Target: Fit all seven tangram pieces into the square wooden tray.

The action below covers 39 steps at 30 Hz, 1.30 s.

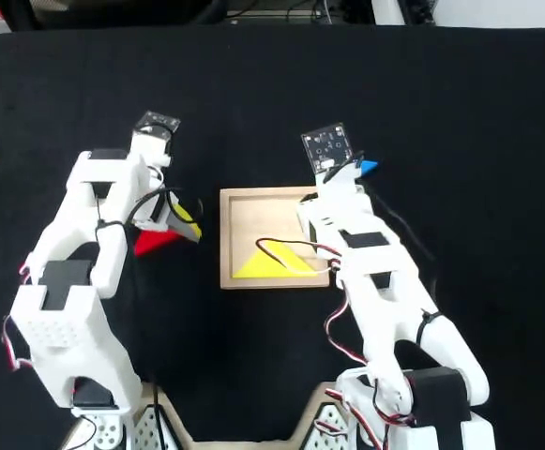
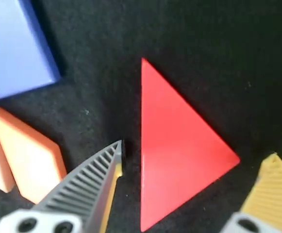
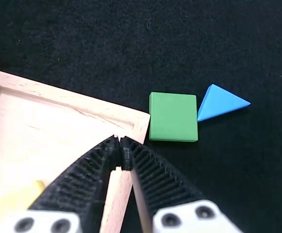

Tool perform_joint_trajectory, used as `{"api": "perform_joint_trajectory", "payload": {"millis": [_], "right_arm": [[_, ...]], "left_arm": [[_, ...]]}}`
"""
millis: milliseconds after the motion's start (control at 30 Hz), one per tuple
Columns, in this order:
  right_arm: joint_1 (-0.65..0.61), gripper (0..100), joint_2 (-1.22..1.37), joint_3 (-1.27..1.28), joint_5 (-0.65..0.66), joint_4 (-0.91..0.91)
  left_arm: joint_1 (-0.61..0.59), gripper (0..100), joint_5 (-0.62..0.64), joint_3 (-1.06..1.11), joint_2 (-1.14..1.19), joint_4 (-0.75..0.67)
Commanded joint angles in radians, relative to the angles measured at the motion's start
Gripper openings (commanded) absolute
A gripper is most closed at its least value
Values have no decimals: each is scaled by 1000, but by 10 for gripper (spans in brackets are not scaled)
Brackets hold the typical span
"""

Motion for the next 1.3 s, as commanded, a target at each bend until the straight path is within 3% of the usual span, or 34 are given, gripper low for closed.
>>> {"api": "perform_joint_trajectory", "payload": {"millis": [0,200,600,1033,1267], "right_arm": [[-11,15,-38,-18,11,-15],[-11,15,-38,-18,11,-15],[-11,15,-38,-7,11,-20],[-11,15,-38,-7,12,-20],[-11,15,-38,-7,12,-20]], "left_arm": [[-2,409,15,-71,0,-5],[2,409,12,-74,2,-14],[5,379,-132,-65,6,-8],[13,333,-61,-274,166,127],[18,330,-23,-280,172,141]]}}
